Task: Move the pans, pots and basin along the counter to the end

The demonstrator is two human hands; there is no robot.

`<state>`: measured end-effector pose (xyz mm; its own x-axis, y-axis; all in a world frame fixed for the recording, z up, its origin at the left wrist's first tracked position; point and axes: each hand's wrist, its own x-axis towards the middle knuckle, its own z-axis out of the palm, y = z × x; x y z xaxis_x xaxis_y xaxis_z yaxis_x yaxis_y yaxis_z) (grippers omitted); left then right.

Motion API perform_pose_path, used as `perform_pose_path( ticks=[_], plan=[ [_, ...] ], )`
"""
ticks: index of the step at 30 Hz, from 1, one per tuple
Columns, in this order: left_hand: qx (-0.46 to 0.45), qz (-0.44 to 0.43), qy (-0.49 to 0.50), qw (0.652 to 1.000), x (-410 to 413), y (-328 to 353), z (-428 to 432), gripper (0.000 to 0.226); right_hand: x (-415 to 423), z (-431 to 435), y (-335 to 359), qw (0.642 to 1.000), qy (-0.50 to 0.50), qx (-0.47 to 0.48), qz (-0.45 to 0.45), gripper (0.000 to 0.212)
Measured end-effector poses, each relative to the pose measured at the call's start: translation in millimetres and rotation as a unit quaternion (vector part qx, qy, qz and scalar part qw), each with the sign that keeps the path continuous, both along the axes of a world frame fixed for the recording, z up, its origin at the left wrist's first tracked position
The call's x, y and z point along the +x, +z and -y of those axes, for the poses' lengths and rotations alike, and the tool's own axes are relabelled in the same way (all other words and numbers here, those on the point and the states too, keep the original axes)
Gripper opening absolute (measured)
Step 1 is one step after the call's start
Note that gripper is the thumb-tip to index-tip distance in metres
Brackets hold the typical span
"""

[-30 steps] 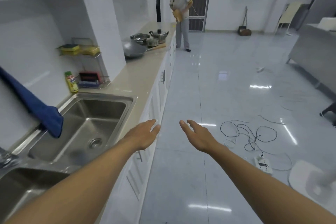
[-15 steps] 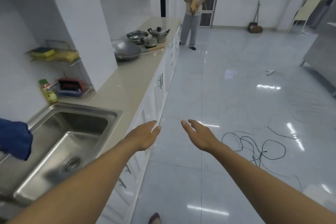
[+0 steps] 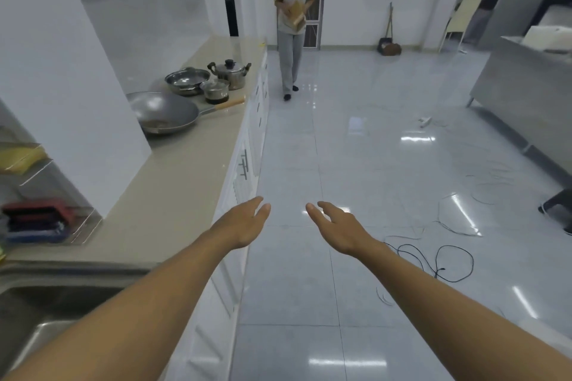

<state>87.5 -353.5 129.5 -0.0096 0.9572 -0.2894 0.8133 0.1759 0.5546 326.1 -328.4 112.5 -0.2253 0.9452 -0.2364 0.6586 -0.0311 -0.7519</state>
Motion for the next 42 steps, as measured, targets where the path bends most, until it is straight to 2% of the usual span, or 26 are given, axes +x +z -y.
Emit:
perform_pose_path(
  ticks=[9,16,23,30,34,42],
  plan=[
    [-0.005,0.005,-0.009,1.000,-8.5,-12.8,-113.1,0.065,-11.5,-115.9,-4.7,1.000,-0.002,-0.009,0.001,0.088],
    [-0.001,-0.032,0.001,1.000,-8.3,-12.1,-219.3,0.066,-12.5,-235.7,-7.2,1.000,0.016,-0.015,-0.015,0.090],
    [-0.010,-0.025,0.055,0.998,-12.8,-14.4,-313.4,0.065,-16.4,-346.3,-6.4,0.998,0.056,-0.022,-0.012,0.088],
    [-0.036,-0.003,0.051,0.998,-30.6,-24.2,-397.0,0.050,-35.9,-433.5,-19.7,0.997,0.077,-0.027,0.005,0.085],
    [-0.024,-0.026,0.042,0.998,-52.7,-19.8,-462.0,0.067,-56.6,-489.8,-17.2,0.997,0.070,-0.013,0.001,0.083],
    [0.000,-0.038,0.014,0.999,-96.7,-2.7,-580.5,0.066,-100.9,-590.7,-4.4,0.999,0.035,-0.006,-0.016,0.079]
  ],
)
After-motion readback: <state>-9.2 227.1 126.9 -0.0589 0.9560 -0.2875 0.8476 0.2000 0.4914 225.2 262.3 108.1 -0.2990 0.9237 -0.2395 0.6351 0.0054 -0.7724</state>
